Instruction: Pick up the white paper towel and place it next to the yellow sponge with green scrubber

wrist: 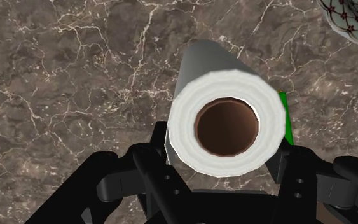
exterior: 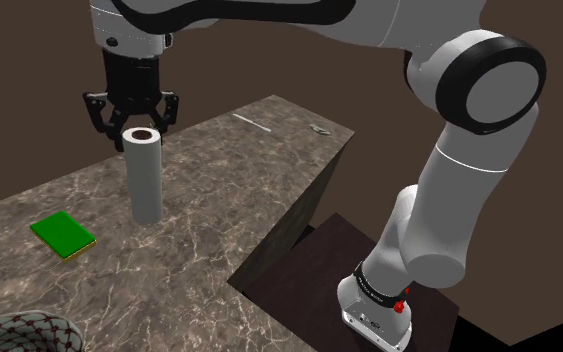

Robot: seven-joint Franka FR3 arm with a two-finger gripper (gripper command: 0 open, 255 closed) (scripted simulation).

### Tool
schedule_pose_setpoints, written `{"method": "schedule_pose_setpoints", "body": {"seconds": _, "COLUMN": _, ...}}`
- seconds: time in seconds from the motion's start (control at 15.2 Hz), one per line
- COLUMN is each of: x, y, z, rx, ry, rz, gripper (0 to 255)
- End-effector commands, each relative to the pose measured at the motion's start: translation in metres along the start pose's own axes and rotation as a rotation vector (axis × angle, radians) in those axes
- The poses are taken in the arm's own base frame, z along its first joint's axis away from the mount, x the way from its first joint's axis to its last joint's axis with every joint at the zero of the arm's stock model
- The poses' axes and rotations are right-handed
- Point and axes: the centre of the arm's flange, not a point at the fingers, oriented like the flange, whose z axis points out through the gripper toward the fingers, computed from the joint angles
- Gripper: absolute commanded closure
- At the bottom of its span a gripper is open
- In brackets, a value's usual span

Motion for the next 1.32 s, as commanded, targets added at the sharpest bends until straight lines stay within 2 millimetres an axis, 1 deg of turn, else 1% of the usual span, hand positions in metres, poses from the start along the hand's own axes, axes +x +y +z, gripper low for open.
{"method": "schedule_pose_setpoints", "body": {"seconds": 0.0, "x": 0.000, "y": 0.000, "z": 0.010, "rx": 0.000, "ry": 0.000, "rz": 0.000, "gripper": 255}}
{"method": "schedule_pose_setpoints", "body": {"seconds": 1.25, "x": 0.004, "y": 0.006, "z": 0.110, "rx": 0.000, "ry": 0.000, "rz": 0.000, "gripper": 255}}
